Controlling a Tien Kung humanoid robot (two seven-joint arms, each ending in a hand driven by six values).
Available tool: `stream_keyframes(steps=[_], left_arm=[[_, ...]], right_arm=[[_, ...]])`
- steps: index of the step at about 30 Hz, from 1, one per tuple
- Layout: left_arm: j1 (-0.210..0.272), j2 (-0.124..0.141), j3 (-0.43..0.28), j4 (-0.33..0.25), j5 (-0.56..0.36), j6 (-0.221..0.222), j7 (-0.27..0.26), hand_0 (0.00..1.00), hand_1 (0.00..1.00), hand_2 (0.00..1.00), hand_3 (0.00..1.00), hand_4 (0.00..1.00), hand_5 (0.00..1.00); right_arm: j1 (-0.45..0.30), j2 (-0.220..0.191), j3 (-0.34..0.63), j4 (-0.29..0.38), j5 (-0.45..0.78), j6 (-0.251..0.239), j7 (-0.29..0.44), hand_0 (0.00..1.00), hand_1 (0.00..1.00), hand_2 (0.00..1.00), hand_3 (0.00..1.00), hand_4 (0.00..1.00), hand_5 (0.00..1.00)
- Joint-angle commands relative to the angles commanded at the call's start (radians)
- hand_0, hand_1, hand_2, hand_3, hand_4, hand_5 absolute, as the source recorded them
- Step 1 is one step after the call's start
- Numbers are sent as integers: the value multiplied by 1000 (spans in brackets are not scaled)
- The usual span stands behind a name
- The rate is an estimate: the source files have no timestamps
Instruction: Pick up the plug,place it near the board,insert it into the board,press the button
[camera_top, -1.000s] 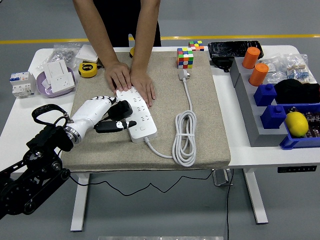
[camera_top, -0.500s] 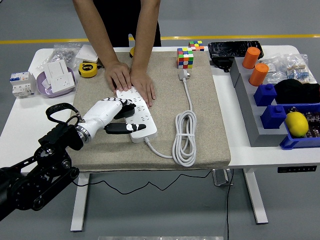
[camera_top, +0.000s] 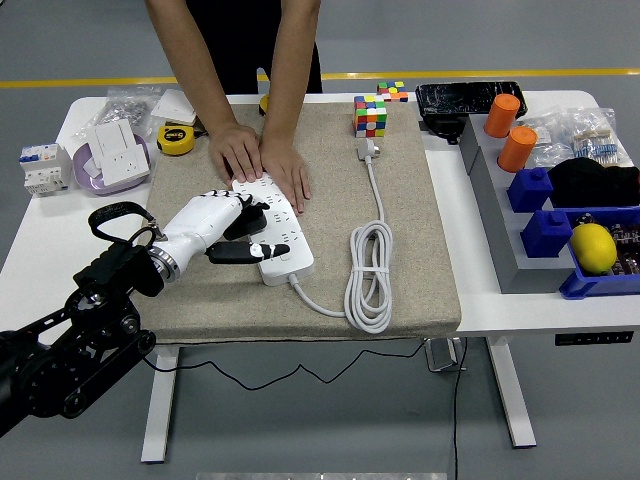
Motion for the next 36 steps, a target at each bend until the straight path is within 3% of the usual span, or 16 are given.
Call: stream_keyframes(steps=[25,28,32,33,36], left_arm=[[-3,3,13,6,-4,-3,-1,881,881,825,806,998,948],[1,4,-6,-28,5,4,-7,881,881,824,803,998,947],[13,-7,-62,-115,26,14,-7,881,881,824,803,998,947],[19,-12,-76,-141,16,20,-6,861,877,812,799,998,816],[39,-30,-98,-231,-88,37,3,861,877,812,799,998,816]], right_arm=[[0,0,4,0,0,-1,-1,806,722,714,692,998,800],[1,1,3,0,1,0,0,805,722,714,695,998,801],[1,1,3,0,0,-1,-1,805,722,714,695,998,801],[0,1,4,0,-1,-1,-1,806,722,714,695,998,803],[-2,1,3,0,-1,-1,-1,806,722,714,695,998,803]])
